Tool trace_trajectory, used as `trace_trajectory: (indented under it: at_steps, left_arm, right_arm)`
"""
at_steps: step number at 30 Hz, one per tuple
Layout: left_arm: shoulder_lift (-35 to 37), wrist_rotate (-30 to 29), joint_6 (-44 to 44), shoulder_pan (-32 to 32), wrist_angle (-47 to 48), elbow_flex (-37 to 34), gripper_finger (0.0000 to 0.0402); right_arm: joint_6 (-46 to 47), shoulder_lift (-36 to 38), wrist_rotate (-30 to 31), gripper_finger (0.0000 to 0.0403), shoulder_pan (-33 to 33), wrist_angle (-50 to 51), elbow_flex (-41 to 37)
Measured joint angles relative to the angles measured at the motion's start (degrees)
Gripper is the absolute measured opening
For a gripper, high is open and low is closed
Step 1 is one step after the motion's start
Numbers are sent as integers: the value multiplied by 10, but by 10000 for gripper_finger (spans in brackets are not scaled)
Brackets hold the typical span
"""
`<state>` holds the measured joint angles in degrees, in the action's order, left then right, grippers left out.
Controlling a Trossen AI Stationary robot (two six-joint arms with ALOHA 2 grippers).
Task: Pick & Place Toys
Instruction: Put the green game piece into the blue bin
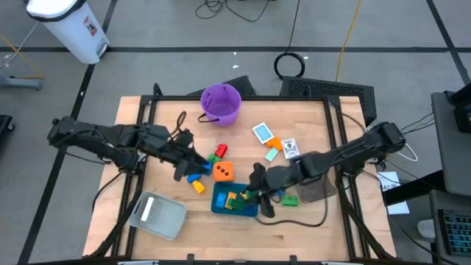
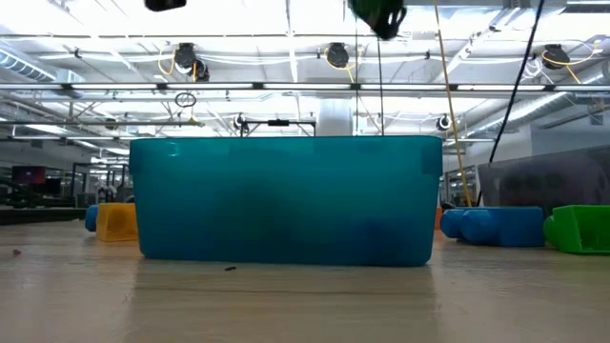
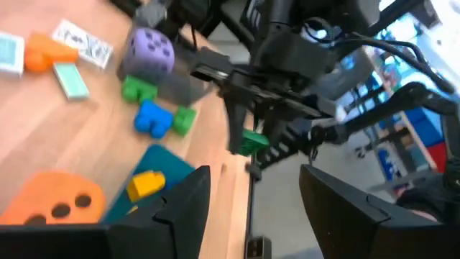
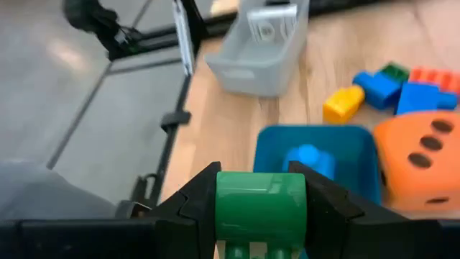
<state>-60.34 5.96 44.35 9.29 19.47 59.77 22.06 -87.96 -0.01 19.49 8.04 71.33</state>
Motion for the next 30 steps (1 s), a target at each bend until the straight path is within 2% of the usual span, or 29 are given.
trace_trajectory:
  at_steps: [5, 10, 15, 21, 25, 30]
  left_arm:
    - [-1, 0, 9, 29, 50, 0, 218]
    - [-1, -6, 10, 71, 59, 0, 218]
    - [-1, -50, -12, 115, 79, 0, 218]
    - [-1, -128, -5, 142, 188, 0, 218]
    - [-8, -192, 27, 151, 271, -7, 218]
    - [-23, -211, 58, 149, 302, -39, 218]
  right_arm:
    - [31, -60, 10, 135, -3, -5, 0]
    - [70, -111, 15, 135, -4, -13, 1]
    - [121, -159, 15, 135, -3, -9, 1]
    - [172, -190, 19, 138, -4, -7, 1]
    - [178, -192, 29, 158, -11, -8, 1]
    - [180, -191, 8, 189, -31, -37, 1]
